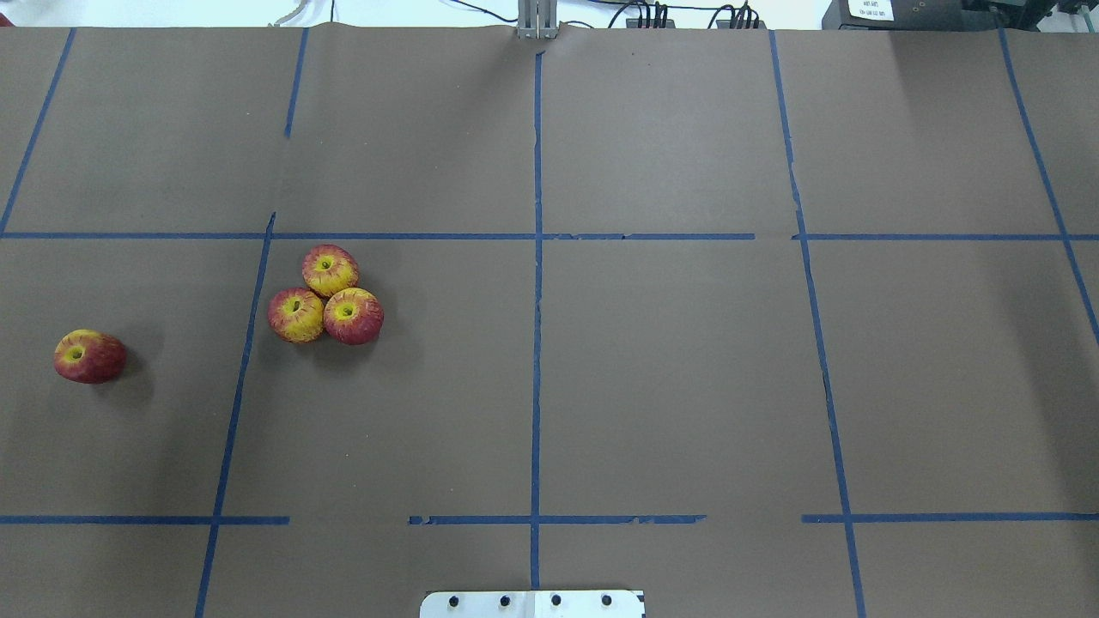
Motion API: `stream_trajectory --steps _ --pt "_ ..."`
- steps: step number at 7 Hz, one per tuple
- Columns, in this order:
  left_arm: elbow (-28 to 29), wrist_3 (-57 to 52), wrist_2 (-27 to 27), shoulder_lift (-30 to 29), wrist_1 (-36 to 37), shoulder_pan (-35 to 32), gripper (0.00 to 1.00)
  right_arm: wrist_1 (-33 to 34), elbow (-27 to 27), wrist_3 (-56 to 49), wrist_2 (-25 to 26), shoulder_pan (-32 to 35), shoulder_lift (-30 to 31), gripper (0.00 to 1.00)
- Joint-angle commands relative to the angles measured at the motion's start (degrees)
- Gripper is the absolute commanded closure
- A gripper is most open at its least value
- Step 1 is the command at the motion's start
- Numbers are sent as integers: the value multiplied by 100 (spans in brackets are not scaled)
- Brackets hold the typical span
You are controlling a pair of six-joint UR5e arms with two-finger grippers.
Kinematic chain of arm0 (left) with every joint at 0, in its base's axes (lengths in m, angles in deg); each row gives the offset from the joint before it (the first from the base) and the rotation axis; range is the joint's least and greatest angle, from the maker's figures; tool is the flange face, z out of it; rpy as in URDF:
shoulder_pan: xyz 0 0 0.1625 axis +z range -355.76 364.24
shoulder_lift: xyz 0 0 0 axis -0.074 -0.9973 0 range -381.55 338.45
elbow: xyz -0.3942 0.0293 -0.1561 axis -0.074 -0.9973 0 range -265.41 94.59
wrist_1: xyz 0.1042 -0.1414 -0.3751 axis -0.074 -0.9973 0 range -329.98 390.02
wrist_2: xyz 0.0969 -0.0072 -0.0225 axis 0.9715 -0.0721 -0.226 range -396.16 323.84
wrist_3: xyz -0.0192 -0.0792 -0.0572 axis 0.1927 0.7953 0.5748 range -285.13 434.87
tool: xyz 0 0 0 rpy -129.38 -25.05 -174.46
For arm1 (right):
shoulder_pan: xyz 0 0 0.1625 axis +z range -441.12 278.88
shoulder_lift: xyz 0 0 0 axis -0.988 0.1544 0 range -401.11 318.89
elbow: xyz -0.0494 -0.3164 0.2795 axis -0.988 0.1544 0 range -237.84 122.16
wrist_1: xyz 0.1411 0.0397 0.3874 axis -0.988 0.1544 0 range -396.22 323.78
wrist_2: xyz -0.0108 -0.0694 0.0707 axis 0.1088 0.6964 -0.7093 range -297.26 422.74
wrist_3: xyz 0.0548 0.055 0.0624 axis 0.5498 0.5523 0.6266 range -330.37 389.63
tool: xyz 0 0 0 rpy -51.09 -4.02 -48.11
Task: Stack apples
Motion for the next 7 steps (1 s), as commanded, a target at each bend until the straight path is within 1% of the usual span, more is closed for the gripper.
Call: stream_trajectory --steps 1,2,3,4,5,6,7 --pt "-133 -49 0 -27 21 -9 0 0 0 7 0 0 0 0" --pt "-143 -32 17 -36 22 -9 0 0 0 -1 0 0 0 0" --pt "-91 -6 200 -88 13 8 0 0 0 -2 0 0 0 0" --pt "-143 -40 219 -71 -57 0 0 0 0 -2 0 0 0 0" --pt "-160 -58 -303 138 -318 -18 0 0 0 -2 0 0 0 0" --pt "-239 299 -621 227 -843 8 0 0 0 7 0 0 0 0" --pt "-266 1051 -503 254 -1292 435 0 0 0 7 0 0 0 0"
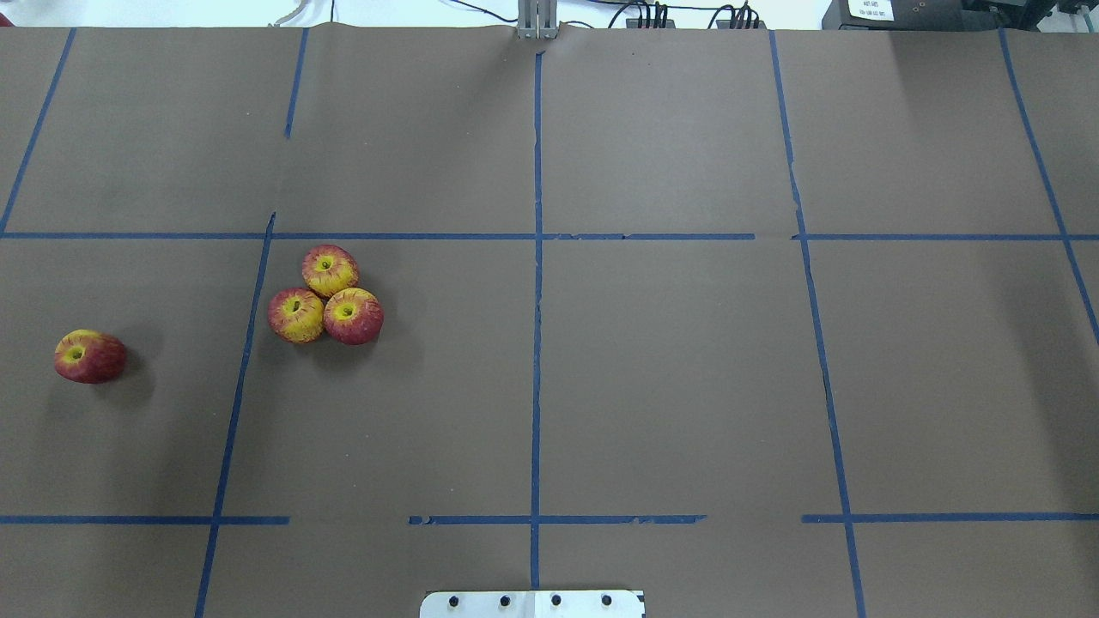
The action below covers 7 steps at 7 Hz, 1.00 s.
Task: Stack apples
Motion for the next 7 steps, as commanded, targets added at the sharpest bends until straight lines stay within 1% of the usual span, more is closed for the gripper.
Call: stream_trajectory --steps 1,2,3,4,5,6,7 --pt "-92 1784 379 79 -1156 708 0 0 0 3 0 0 0 0" --pt "-118 2796 480 192 -1781 1356 0 0 0 3 0 0 0 0" --pt "-136 4068 820 210 -2535 2067 0 0 0 3 0 0 0 0" --pt "-327 5716 1476 211 -2995 2840 0 0 0 3 0 0 0 0" --pt "-529 6098 1683 350 -3069 3274 0 0 0 3 0 0 0 0" --pt "-566 6694 1989 395 -3070 3687 0 0 0 -6 0 0 0 0" --pt "-584 7013 2488 413 -3070 4074 0 0 0 3 0 0 0 0"
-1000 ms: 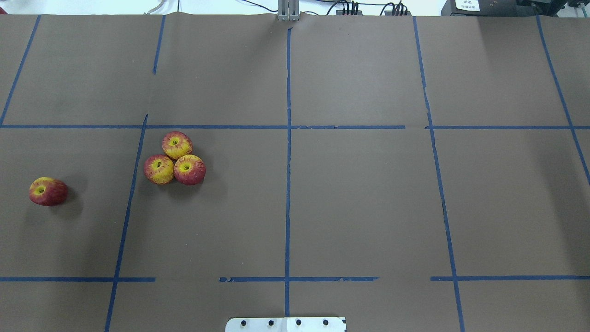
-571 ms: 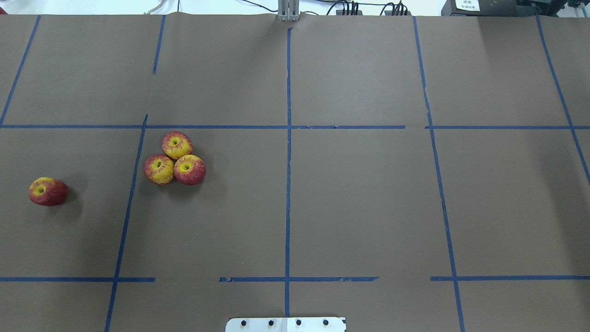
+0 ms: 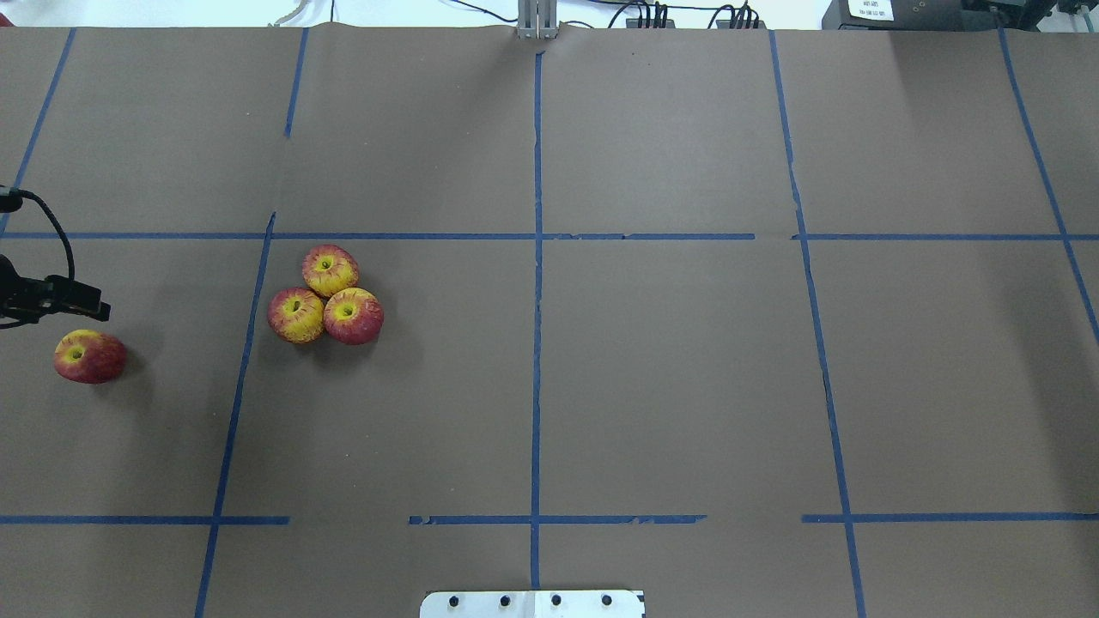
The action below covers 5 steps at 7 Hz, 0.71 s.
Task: Stack apples
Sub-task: 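Move the left gripper down over the lone red-yellow apple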
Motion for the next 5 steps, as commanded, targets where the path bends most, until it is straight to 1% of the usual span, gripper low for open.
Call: stream_trajectory --steps 1,3,5 --pt "-78 522 563 172 -33 523 0 0 0 4 0 0 0 0" --pt "-113 469 695 322 -42 506 0 0 0 -5 0 0 0 0" --pt "-25 354 783 341 -172 524 0 0 0 4 0 0 0 0"
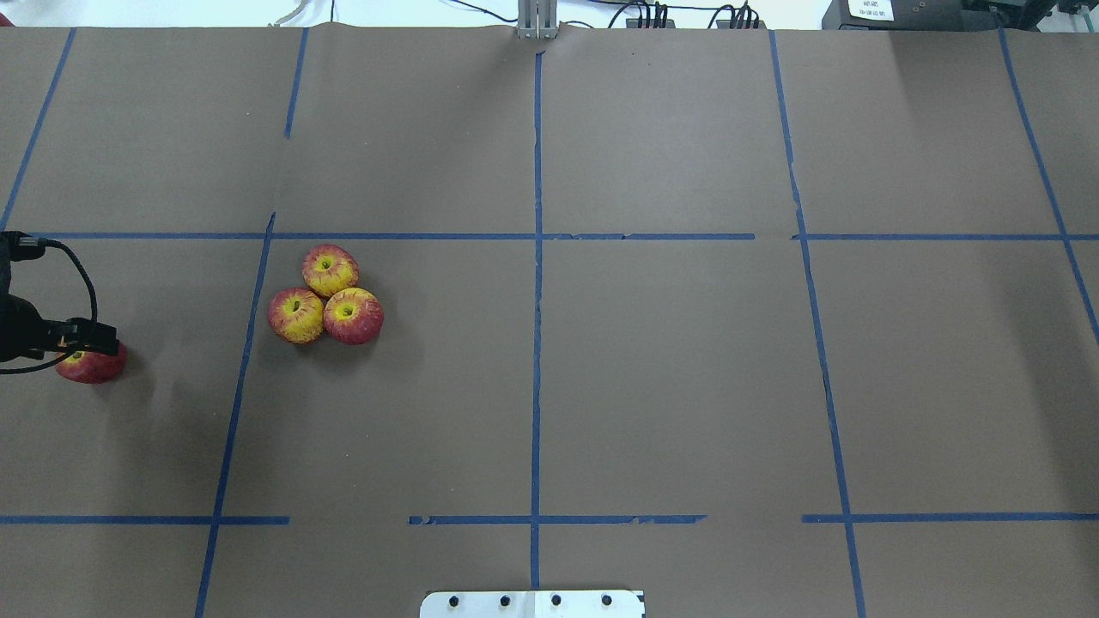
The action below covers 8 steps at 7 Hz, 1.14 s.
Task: Stack apples
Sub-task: 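Move the left gripper down over the lone red-yellow apple, then close the left gripper on the lone apple and lift it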
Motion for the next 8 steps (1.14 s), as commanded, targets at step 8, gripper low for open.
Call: stream_trajectory --steps 8 --pt "937 -41 -3 -440 -542 88 39 0 0 6 0 0 0 0"
